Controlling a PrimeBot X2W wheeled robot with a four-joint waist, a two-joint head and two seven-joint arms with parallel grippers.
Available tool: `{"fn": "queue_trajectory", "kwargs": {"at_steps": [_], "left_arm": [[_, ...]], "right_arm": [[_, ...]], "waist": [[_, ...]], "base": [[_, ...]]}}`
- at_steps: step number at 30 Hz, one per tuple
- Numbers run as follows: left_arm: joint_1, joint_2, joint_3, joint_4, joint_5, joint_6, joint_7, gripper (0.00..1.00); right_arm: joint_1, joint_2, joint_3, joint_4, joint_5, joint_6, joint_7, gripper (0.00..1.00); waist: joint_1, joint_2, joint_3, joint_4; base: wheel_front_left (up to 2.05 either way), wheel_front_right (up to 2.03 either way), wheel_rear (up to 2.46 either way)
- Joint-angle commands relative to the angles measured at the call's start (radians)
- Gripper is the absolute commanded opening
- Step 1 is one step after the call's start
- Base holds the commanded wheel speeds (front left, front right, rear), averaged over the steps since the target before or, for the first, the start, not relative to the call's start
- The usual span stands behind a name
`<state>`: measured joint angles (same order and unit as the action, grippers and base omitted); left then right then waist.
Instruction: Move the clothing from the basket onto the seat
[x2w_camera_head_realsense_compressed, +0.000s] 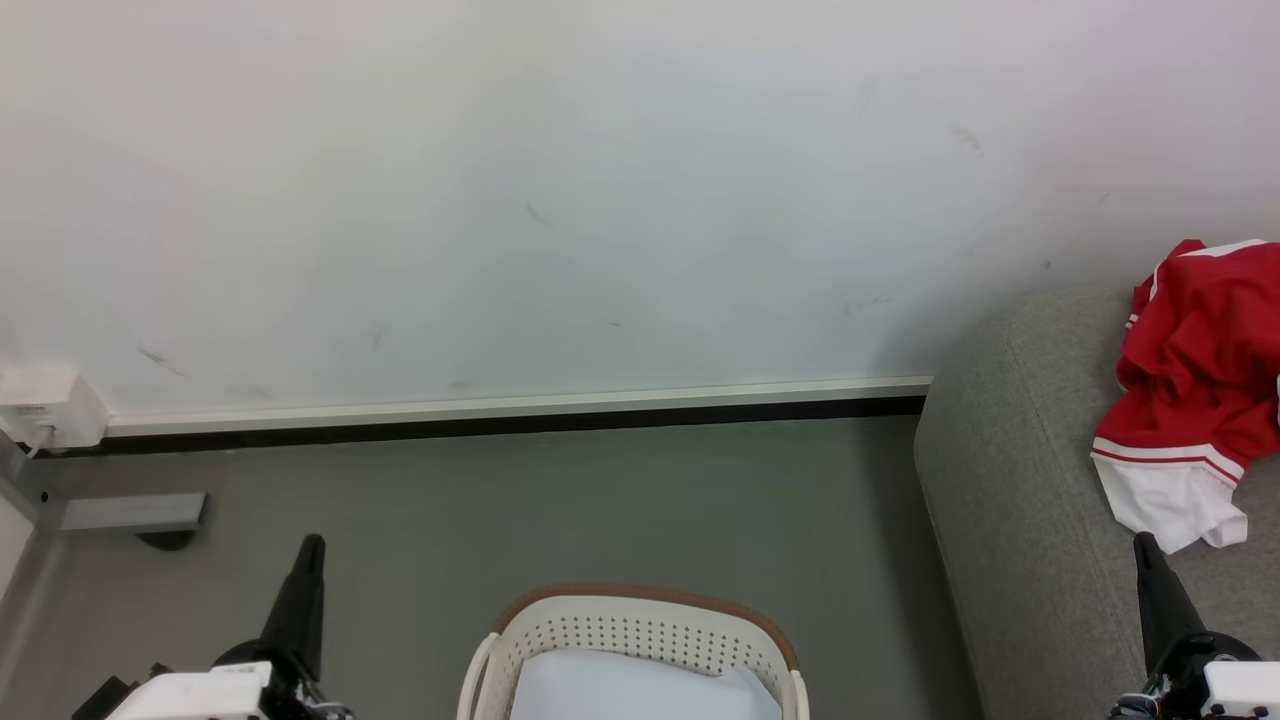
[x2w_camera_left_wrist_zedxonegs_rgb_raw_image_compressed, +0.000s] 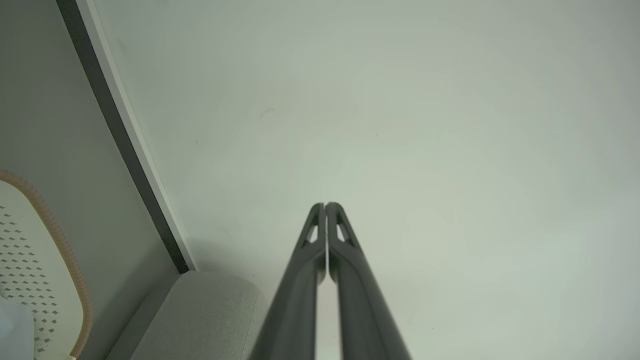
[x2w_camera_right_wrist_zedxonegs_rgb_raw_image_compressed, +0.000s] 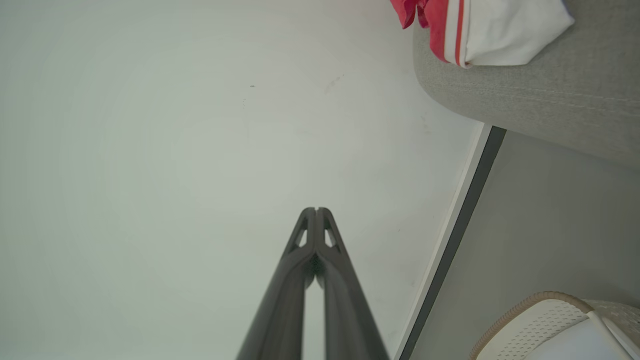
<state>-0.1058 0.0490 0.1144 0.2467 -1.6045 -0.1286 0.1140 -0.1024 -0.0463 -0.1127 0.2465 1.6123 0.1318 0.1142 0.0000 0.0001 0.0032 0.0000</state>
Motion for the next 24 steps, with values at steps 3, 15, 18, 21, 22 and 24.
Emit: {"fn": "queue_trajectory", "kwargs": {"at_steps": [3, 15, 18, 21, 22, 24], "left_arm": [[-0.008, 0.002, 0.003, -0.003, -0.014, -0.004, 0.005, 0.00], [-0.008, 0.002, 0.002, -0.003, -0.014, -0.004, 0.005, 0.00], [-0.007, 0.002, 0.002, -0.003, -0.014, -0.004, 0.005, 0.00], [-0.007, 0.002, 0.002, -0.003, -0.014, -0.004, 0.005, 0.00], [-0.007, 0.002, 0.002, -0.003, -0.014, -0.004, 0.005, 0.00], [-0.007, 0.002, 0.002, -0.003, -0.014, -0.004, 0.005, 0.00]], "right_arm": [[-0.012, -0.007, -0.004, -0.004, 0.001, -0.002, 0.003, 0.00], [-0.012, -0.007, -0.004, -0.004, 0.002, -0.002, 0.003, 0.00], [-0.012, -0.007, -0.004, -0.004, 0.002, -0.002, 0.003, 0.00], [-0.012, -0.007, -0.004, -0.004, 0.002, -0.002, 0.003, 0.00], [-0.012, -0.007, -0.004, -0.004, 0.002, -0.002, 0.003, 0.00], [-0.012, -0.007, -0.004, -0.004, 0.002, -0.002, 0.003, 0.00]], "waist": [[0.0000, -0.0001, 0.000, 0.000], [0.0000, -0.0001, 0.000, 0.000], [0.0000, -0.0001, 0.000, 0.000], [0.0000, -0.0001, 0.000, 0.000], [0.0000, -0.0001, 0.000, 0.000], [0.0000, -0.0001, 0.000, 0.000]], "base": [[0.00, 0.00, 0.00], [0.00, 0.00, 0.00], [0.00, 0.00, 0.00], [0.00, 0.00, 0.00], [0.00, 0.00, 0.00], [0.00, 0.00, 0.00]]}}
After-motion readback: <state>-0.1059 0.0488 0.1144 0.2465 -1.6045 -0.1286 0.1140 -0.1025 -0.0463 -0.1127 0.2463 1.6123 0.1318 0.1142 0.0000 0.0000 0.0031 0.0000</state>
